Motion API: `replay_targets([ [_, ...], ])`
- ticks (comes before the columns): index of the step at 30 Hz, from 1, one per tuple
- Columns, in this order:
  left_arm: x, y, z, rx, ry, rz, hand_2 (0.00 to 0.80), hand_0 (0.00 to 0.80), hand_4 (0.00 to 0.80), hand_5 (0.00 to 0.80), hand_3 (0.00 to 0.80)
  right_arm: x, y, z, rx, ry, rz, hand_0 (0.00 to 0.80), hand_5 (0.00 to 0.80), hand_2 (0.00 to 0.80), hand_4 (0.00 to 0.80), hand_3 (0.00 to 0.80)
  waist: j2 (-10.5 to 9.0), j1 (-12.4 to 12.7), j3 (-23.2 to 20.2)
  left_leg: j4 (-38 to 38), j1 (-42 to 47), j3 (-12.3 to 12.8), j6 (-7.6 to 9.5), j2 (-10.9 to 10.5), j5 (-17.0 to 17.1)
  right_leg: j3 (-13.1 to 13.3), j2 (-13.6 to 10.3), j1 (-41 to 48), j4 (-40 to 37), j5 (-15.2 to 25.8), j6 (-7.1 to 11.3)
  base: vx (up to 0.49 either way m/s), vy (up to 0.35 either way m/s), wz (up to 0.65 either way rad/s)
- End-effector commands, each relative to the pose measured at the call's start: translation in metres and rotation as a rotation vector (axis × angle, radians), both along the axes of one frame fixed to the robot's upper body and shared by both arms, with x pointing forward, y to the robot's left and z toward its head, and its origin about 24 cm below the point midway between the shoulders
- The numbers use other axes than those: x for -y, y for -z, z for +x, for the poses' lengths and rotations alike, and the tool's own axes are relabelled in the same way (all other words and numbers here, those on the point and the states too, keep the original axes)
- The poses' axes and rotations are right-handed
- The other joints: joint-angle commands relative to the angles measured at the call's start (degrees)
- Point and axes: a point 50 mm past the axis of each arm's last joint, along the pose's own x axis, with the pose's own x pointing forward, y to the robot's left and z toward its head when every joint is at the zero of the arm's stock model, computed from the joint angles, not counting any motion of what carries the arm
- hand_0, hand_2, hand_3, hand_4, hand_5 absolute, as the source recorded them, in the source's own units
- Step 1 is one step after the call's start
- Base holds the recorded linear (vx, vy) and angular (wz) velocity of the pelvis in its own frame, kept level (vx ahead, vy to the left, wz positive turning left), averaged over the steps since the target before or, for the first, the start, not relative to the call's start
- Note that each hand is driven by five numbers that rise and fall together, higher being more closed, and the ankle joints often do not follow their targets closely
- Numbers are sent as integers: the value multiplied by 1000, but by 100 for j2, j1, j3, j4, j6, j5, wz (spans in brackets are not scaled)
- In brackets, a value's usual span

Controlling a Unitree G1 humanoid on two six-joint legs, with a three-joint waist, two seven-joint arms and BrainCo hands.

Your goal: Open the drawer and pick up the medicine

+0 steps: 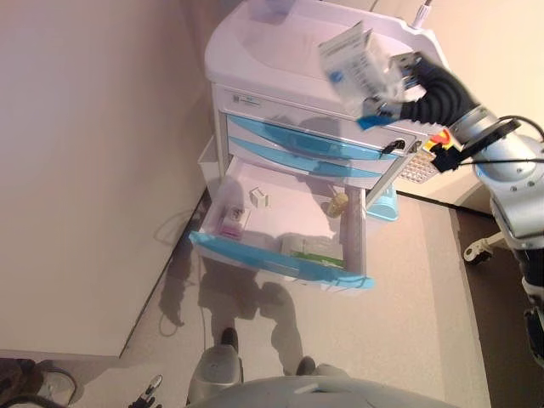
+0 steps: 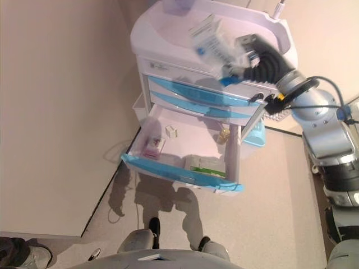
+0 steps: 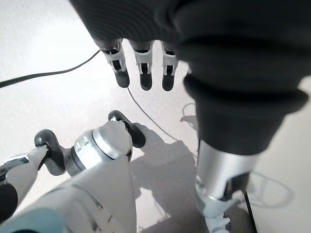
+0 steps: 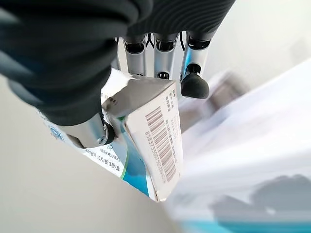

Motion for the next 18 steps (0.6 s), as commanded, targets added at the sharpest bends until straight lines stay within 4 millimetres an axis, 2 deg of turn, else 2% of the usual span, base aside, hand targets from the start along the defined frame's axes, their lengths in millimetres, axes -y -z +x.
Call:
replay_targets([
  [1, -11, -4, -14, -80, 29, 27, 0, 0, 0, 0, 0, 13, -45, 3, 179, 140, -33, 800, 800, 800, 800, 800, 150, 311, -153, -541, 741, -342, -2, -83, -460, -116, -373, 159, 346, 950, 445, 33, 30, 8],
  [4, -14, -5, -11, -90, 45, 35, 0, 0, 0, 0, 0, 38, -59, 17, 170, 304, -65, 800, 800, 800, 800, 800, 136, 432, -128, -527, 752, -415, 23, -135, -481, -201, -409, 242, 319, 934, 440, 22, 36, 9],
  [10, -17, -7, -8, -119, 71, 44, 0, 0, 0, 0, 0, 72, -80, 29, 163, 552, -169, 800, 800, 800, 800, 800, 150, 652, -103, -532, 707, -562, 40, -202, -450, -364, -466, 365, 208, 939, 428, 16, 44, 13],
  [13, -19, -8, -9, -136, 79, 43, 0, 0, 0, 0, 0, 83, -88, 31, 148, 620, -216, 800, 800, 800, 800, 800, 152, 759, -109, -513, 671, -639, 39, -232, -437, -441, -518, 389, 169, 978, 438, 28, 54, 19],
  [18, -20, -8, -6, -153, 107, 35, 0, 0, 0, 0, 0, 85, -90, 38, 112, 693, -356, 800, 800, 800, 800, 800, 171, 896, -86, -439, 597, -747, 60, -282, -442, -544, -602, 405, 146, 970, 422, 34, 46, 17],
])
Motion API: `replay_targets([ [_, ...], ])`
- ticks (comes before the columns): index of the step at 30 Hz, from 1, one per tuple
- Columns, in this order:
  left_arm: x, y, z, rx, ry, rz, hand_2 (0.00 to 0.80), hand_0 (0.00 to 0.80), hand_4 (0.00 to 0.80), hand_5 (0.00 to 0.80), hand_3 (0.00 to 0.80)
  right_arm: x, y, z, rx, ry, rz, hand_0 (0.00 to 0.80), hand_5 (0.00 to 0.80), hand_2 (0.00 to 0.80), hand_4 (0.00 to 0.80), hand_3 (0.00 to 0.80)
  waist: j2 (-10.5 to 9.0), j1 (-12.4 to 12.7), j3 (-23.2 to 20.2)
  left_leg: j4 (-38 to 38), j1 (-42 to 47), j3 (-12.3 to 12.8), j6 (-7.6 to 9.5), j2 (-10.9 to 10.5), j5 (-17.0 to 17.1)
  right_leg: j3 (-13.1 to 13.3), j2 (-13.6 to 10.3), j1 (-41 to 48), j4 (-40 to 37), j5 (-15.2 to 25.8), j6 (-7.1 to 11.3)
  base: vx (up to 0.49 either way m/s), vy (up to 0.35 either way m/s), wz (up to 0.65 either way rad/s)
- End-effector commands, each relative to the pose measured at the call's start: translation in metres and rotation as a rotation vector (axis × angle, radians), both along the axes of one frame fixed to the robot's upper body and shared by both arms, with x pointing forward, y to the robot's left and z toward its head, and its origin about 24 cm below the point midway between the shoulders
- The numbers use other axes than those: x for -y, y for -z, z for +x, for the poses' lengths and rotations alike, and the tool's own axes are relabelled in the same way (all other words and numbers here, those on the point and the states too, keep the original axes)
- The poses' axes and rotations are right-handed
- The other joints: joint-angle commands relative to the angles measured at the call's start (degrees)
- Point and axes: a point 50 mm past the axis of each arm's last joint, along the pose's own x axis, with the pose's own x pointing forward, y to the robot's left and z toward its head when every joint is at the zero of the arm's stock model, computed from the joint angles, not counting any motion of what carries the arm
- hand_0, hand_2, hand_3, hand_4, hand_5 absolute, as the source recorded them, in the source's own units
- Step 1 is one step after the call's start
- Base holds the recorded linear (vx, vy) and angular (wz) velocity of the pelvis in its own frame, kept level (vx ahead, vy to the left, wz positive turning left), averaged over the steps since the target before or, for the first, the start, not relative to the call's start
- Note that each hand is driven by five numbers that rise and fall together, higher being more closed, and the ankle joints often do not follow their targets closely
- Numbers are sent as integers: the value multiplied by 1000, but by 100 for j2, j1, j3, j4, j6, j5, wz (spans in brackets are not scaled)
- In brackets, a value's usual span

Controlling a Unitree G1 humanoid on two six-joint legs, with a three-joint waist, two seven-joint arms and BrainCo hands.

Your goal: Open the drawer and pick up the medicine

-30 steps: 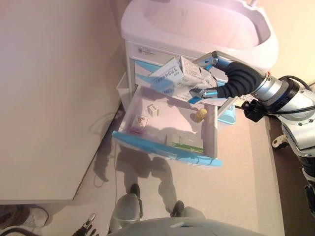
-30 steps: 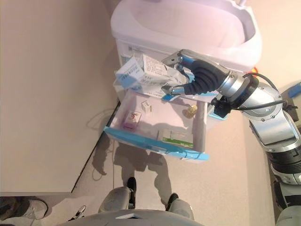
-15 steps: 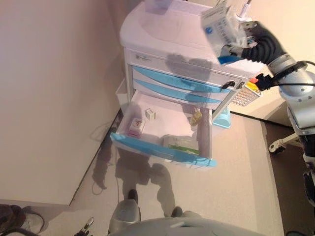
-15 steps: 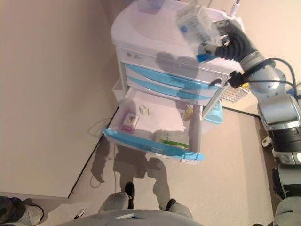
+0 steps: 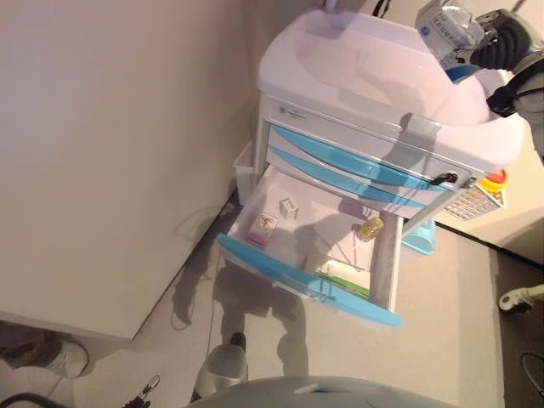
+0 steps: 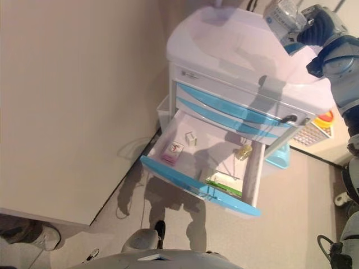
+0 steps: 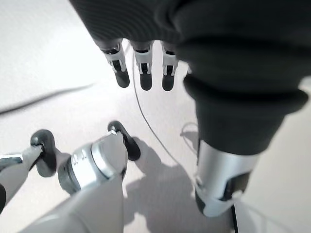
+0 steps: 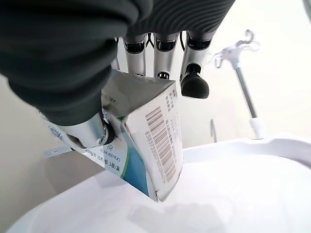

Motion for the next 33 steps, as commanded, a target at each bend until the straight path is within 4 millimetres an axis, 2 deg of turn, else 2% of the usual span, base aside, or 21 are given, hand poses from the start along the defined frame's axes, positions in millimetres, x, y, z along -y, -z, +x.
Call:
replay_targets([
  [1, -12, -6, -9, -74, 103, 33, 0, 0, 0, 0, 0, 1, -50, -13, 117, 53, -149, 800, 800, 800, 800, 800, -5, 317, -8, -298, 359, -273, -13, -102, -637, 64, -489, -160, 390, 881, 392, 41, 50, 9],
  [4, -10, -5, -9, -79, 117, 29, 0, 0, 0, 0, 0, -1, -48, -8, 73, 78, -243, 800, 800, 800, 800, 800, 31, 397, 21, -285, 331, -346, -2, -135, -634, 36, -541, -180, 398, 888, 393, 39, 52, 3],
  [11, -11, -7, -7, -80, 123, 27, 0, 0, 0, 0, 0, -6, -34, 4, 2, 88, -303, 800, 800, 800, 800, 800, 146, 562, 76, -244, 238, -493, 3, -194, -609, -45, -638, -182, 355, 850, 383, 32, 35, 3],
  [19, -12, -8, -3, -71, 137, 9, 0, 0, 0, 0, 0, 18, -5, 8, -102, 160, -317, 800, 800, 800, 800, 800, 400, 747, 192, -217, 88, -659, 26, -308, -560, -149, -749, -237, 362, 757, 356, -15, 25, 14],
  [26, -12, -8, -4, -76, 114, -8, 0, 0, 0, 0, 0, 38, 25, 8, -189, 235, -339, 800, 800, 800, 800, 800, 591, 829, 249, -239, 176, -725, -2, -324, -643, -143, -864, -246, 488, 629, 424, 29, 5, 3],
  [33, -8, -6, -1, -86, 101, -9, 0, 0, 0, 0, 0, 55, 34, 2, -218, 339, -377, 800, 800, 800, 800, 800, 732, 817, 307, -293, 214, -769, -8, -375, -616, -160, -971, -324, 573, 612, 422, 0, 0, 0],
])
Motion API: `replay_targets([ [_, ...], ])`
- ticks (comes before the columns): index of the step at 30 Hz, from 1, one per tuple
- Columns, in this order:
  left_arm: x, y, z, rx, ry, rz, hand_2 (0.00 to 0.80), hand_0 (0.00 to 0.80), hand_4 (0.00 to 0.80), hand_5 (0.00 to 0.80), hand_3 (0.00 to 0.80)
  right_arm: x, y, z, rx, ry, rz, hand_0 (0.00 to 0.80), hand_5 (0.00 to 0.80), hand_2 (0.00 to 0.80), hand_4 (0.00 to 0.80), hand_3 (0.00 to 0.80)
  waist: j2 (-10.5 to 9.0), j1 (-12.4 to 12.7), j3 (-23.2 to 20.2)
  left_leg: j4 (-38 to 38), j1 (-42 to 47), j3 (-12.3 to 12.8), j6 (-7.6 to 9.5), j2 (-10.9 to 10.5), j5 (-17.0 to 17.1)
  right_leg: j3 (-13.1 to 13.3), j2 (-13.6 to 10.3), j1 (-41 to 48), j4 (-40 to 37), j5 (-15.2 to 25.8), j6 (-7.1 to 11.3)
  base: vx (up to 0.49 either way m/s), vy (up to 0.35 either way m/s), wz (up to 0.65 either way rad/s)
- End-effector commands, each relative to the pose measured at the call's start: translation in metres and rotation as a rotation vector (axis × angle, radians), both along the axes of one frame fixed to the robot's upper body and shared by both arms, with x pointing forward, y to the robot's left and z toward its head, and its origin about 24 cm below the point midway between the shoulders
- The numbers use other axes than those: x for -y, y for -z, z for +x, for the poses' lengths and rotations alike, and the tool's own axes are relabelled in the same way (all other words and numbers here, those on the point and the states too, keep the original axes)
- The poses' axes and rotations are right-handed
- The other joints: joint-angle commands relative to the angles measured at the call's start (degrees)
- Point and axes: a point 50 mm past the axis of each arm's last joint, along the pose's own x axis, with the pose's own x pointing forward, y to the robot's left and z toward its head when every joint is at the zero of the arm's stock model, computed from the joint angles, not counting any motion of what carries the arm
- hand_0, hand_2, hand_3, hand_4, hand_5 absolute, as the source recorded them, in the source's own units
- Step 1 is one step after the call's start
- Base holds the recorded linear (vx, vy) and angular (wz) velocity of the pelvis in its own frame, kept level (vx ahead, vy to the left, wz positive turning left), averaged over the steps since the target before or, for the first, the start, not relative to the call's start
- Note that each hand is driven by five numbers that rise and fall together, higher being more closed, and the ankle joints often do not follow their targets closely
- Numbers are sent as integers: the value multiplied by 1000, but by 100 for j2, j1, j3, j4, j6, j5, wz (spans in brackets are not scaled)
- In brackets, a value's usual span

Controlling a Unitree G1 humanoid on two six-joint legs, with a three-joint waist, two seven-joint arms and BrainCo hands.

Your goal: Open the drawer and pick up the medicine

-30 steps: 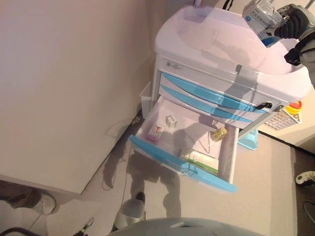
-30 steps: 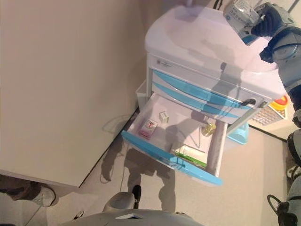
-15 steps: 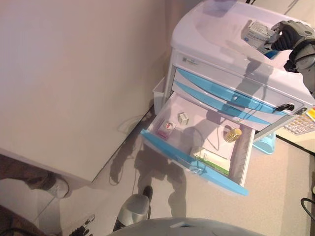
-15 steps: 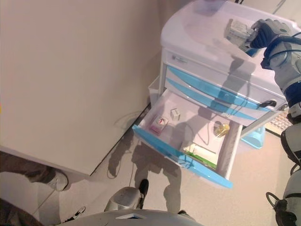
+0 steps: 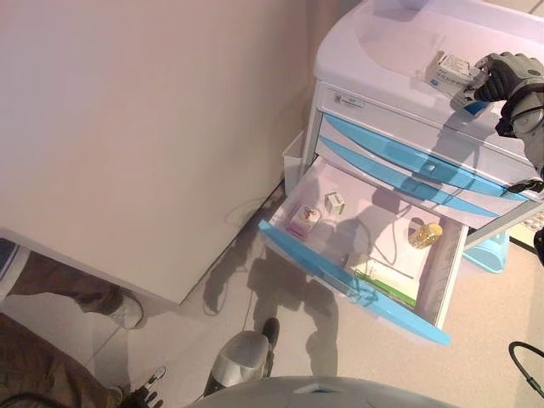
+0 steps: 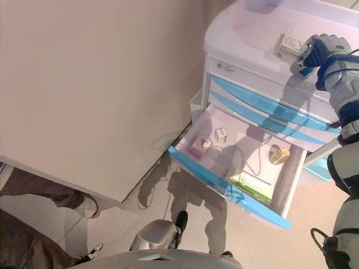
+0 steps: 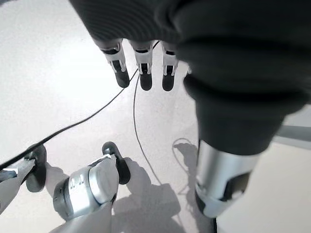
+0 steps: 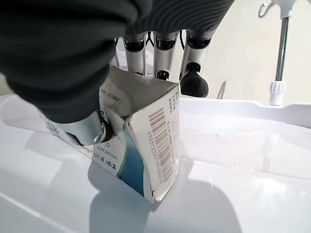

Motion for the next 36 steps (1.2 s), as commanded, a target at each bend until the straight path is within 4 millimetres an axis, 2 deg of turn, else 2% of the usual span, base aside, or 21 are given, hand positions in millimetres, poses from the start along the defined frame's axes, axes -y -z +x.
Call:
replay_targets([
  [1, -8, -2, -19, -81, 26, 27, 0, 0, 0, 0, 0, 23, -13, -11, 19, 144, -89, 800, 800, 800, 800, 800, 120, 206, 37, -269, 358, -369, -75, -36, -749, 121, -727, -445, 758, 741, 290, 0, 0, 0],
  [7, -3, 0, -19, -82, 10, 10, 0, 0, 0, 0, 0, 46, -22, -25, 92, 282, -81, 800, 800, 800, 800, 800, 219, 169, 55, -279, 390, -339, -92, -53, -747, 127, -776, -471, 763, 749, 282, -7, 30, 3],
  [18, 1, 1, -27, -106, 16, 16, 0, 0, 0, 0, 0, 71, -32, -47, 153, 421, -221, 800, 800, 800, 800, 800, 174, 180, -10, -240, 543, -326, -87, -39, -812, 72, -844, -395, 836, 811, 321, 44, 3, 3],
  [25, -3, -1, -32, -112, 11, 27, 0, 0, 0, 0, 0, 73, -34, -51, 141, 439, -396, 800, 800, 800, 800, 800, 197, 204, -30, -258, 551, -362, -79, -56, -800, 46, -863, -394, 845, 807, 332, 26, 1, 0],
  [28, -2, -1, -34, -118, 11, 25, 0, 0, 0, 0, 0, 72, -35, -52, 112, 437, -533, 800, 800, 800, 800, 800, 213, 239, -38, -257, 544, -401, -77, -80, -794, 21, -885, -374, 839, 778, 325, 50, 22, 0],
  [36, 1, 0, -44, -138, 6, 5, 0, 0, 0, 0, 0, 61, -46, -49, 159, 408, -739, 800, 800, 800, 800, 800, 254, 304, -2, -143, 440, -515, -88, -136, -806, 36, -909, -345, 827, 685, 309, 30, 24, 2],
])
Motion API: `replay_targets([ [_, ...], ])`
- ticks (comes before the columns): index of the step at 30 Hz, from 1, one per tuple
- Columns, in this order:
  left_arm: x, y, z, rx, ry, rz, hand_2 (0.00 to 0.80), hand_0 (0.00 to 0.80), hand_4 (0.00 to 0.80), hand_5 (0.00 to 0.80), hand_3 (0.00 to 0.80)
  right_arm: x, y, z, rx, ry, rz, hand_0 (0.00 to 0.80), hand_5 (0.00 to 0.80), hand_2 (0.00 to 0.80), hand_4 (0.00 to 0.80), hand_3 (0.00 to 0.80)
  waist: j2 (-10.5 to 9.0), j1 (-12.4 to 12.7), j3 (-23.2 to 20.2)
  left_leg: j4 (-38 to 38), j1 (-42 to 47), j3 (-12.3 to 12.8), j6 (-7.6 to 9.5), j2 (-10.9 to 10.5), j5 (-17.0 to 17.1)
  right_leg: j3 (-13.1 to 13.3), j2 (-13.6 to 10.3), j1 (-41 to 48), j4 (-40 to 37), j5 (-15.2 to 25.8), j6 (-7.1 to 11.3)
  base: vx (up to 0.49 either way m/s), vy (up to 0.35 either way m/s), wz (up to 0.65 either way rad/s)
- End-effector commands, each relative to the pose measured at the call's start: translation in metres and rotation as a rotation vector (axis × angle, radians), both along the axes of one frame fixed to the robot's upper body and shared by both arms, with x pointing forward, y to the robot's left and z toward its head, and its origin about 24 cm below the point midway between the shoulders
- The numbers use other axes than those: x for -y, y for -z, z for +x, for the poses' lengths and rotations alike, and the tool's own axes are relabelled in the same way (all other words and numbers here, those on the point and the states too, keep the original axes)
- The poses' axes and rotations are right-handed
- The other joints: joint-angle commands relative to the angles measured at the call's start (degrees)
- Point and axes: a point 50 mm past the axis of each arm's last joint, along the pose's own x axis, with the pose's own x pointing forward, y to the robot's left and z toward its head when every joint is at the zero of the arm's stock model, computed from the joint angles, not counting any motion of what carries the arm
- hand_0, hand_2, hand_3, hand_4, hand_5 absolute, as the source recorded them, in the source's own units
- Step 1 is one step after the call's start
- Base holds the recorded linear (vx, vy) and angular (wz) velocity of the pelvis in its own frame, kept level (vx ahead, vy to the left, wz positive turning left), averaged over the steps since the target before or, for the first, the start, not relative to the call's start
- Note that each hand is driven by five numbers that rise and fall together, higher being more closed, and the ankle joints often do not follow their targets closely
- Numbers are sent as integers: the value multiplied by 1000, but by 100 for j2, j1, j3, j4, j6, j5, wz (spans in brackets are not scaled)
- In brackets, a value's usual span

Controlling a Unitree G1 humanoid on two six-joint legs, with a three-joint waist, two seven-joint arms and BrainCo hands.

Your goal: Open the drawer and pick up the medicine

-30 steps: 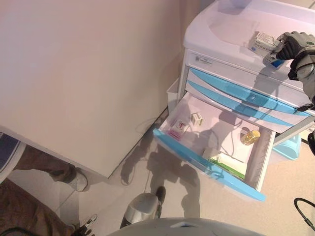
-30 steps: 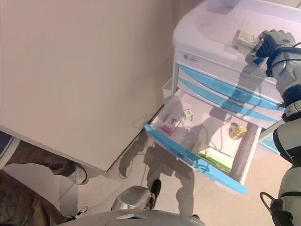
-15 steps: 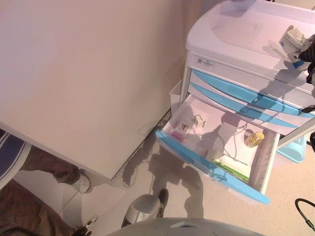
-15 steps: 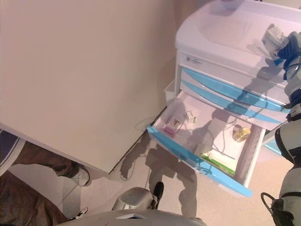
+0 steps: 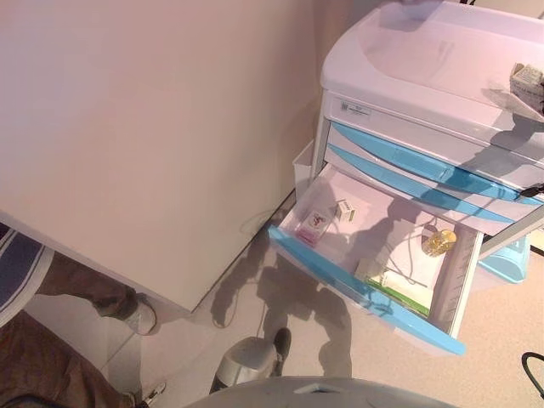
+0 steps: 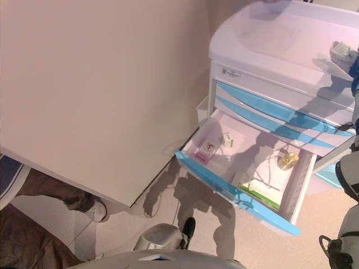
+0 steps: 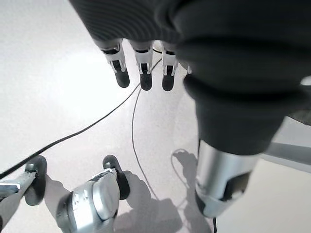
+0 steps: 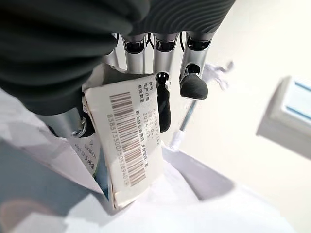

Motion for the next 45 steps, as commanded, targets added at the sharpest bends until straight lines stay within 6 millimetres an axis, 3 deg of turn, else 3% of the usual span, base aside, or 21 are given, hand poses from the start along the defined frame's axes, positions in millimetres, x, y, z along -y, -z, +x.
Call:
replay_targets([
  [1, -5, -3, -23, -53, 16, 15, 0, 0, 0, 0, 0, 1, -48, -13, 73, 18, -240, 800, 800, 800, 800, 800, 26, 283, 65, 29, 237, -359, -137, 42, -932, 205, -699, -427, 555, 796, 171, 43, -2, 2],
  [9, -4, -4, -28, -39, 43, 7, 0, 0, 0, 0, 0, -14, -44, -4, -1, -48, -418, 800, 800, 800, 800, 800, 23, 355, 91, 149, 173, -487, -116, -6, -973, 240, -703, -378, 555, 760, 179, 11, 3, 1],
  [14, 5, 2, -26, -75, 49, 41, 0, 0, 0, 0, 0, -32, -20, 16, -88, -90, -281, 800, 800, 800, 800, 800, -103, 471, -30, 220, 270, -578, -122, -1, -1041, 212, -736, -225, 586, 708, 173, 116, -15, 4],
  [15, 5, 2, -27, -77, 46, 46, 0, 0, 0, 0, 0, -33, -17, 18, -97, -92, -262, 718, 718, 718, 718, 718, -115, 474, -28, 227, 276, -584, -120, 4, -1044, 201, -737, -208, 585, 708, 178, 83, -72, 7],
  [16, 5, 3, -27, -82, 39, 57, 0, 0, 0, 0, 0, -34, -10, 20, -124, -88, -232, 411, 411, 411, 411, 411, -152, 478, -19, 239, 293, -599, -124, 20, -1056, 185, -736, -196, 599, 730, 192, 38, -48, 5],
  [17, 4, 3, -26, -84, 36, 62, 0, 0, 0, 0, 0, -33, -6, 21, -135, -77, -203, 160, 160, 160, 160, 160, -168, 481, -9, 246, 297, -602, -124, 28, -1062, 174, -736, -186, 600, 733, 200, 29, -50, 6],
  [18, 3, 3, -25, -86, 32, 67, 0, 0, 0, 0, 0, -31, -1, 21, -141, -50, -160, 0, 0, 0, 0, 0, -186, 472, 5, 252, 296, -600, -129, 39, -1061, 170, -732, -186, 606, 736, 206, 5, -32, 8],
  [24, 3, 4, -14, -79, -8, 74, 0, 0, 0, 0, 0, -22, 17, 18, -143, 75, -75, 0, 0, 0, 0, 0, -220, 412, 87, 251, 284, -602, -161, 95, -1037, 222, -698, -208, 622, 740, 217, -8, -11, 2],
  [27, 7, 7, -10, -96, -10, 78, 0, 0, 0, 0, 0, -25, 33, 22, -230, 79, -5, 0, 0, 0, 0, 0, -228, 408, 94, 260, 279, -592, -171, 97, -1020, 192, -705, -186, 612, 747, 229, 0, 0, 0],
  [29, 8, 7, -4, -93, -18, 83, 0, 0, 0, 0, 0, -21, 42, 19, -193, 129, 177, 0, 0, 0, 0, 0, -240, 365, 106, 226, 321, -548, -171, 113, -1022, 205, -710, -187, 627, 774, 240, 0, 0, 0],
  [36, 13, 9, 5, -94, -21, 77, 0, 0, 0, 0, 0, -10, 39, 12, 18, 119, 407, 0, 0, 0, 0, 0, -249, 203, 42, 178, 456, -414, -170, 150, -1016, 258, -723, -182, 662, 862, 237, 0, 0, 0],
  [41, 14, 10, 9, -114, -34, 70, 0, 0, 0, 0, 0, 5, 42, -1, 132, 214, 554, 0, 0, 0, 0, 0, -288, 77, -22, 159, 480, -315, -136, 142, -952, 250, -740, -218, 583, 1044, 188, -25, 30, 1],
  [45, 11, 8, 12, -111, -32, 72, 0, 0, 0, 0, 0, 9, 34, -5, 170, 219, 451, 0, 0, 0, 0, 0, -330, 46, -34, 144, 530, -281, -129, 171, -967, 275, -725, -206, 568, 1087, 206, 2, -9, 0],
])
